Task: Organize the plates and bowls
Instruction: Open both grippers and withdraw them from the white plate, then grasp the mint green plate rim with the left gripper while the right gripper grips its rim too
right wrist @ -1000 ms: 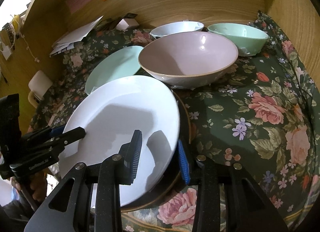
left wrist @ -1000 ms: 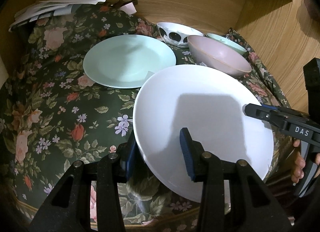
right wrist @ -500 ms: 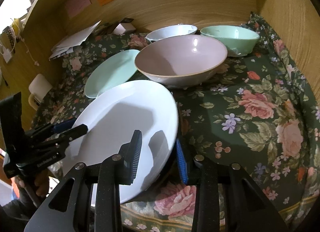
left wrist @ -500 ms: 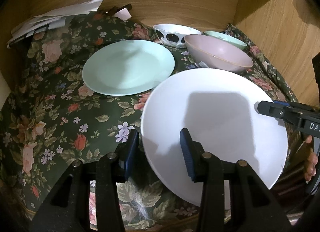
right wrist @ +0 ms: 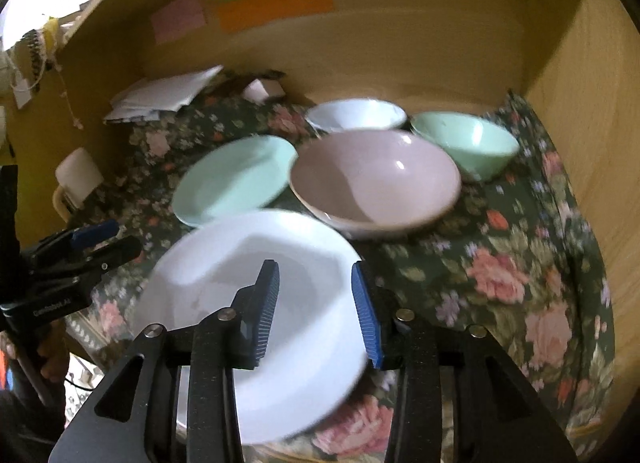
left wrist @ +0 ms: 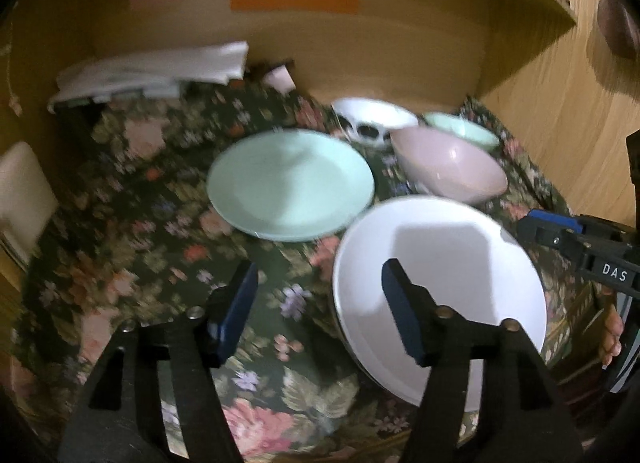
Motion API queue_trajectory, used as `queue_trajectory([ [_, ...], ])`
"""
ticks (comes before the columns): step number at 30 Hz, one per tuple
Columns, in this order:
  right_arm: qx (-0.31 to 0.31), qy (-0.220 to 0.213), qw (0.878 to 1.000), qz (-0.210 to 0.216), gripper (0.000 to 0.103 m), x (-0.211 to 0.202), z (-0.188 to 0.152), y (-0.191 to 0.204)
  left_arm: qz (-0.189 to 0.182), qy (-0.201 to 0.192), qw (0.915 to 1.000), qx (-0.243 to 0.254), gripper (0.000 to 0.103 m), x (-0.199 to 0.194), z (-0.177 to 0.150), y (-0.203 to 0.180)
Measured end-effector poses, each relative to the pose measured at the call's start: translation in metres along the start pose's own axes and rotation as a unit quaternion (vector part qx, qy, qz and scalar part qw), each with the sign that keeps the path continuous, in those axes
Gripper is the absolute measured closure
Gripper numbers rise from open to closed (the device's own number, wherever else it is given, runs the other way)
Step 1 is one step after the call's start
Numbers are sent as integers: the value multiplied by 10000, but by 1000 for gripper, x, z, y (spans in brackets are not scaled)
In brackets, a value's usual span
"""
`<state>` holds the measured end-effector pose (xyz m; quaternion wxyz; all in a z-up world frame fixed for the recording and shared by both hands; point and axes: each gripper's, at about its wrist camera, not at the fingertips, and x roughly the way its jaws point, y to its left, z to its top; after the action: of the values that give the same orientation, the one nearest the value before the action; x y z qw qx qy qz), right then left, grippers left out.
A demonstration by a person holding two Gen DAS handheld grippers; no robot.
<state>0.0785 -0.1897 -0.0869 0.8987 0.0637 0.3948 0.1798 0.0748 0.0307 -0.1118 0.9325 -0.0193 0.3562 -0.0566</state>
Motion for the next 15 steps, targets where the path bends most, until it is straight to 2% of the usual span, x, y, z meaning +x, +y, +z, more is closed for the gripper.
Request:
queue_trajectory([
  [4, -119, -147, 9996, 199, 58, 3, 18, 11, 86, -223, 9994, -232, 22, -8, 13, 14],
  [10, -278, -148, 9988, 379, 55, 20, 44, 22, 352, -328, 9969, -625, 14, -9, 29, 38],
  [15, -386, -64, 9979, 515, 55, 44, 69, 28, 521, -338, 9940, -902, 11, 1, 40, 57],
])
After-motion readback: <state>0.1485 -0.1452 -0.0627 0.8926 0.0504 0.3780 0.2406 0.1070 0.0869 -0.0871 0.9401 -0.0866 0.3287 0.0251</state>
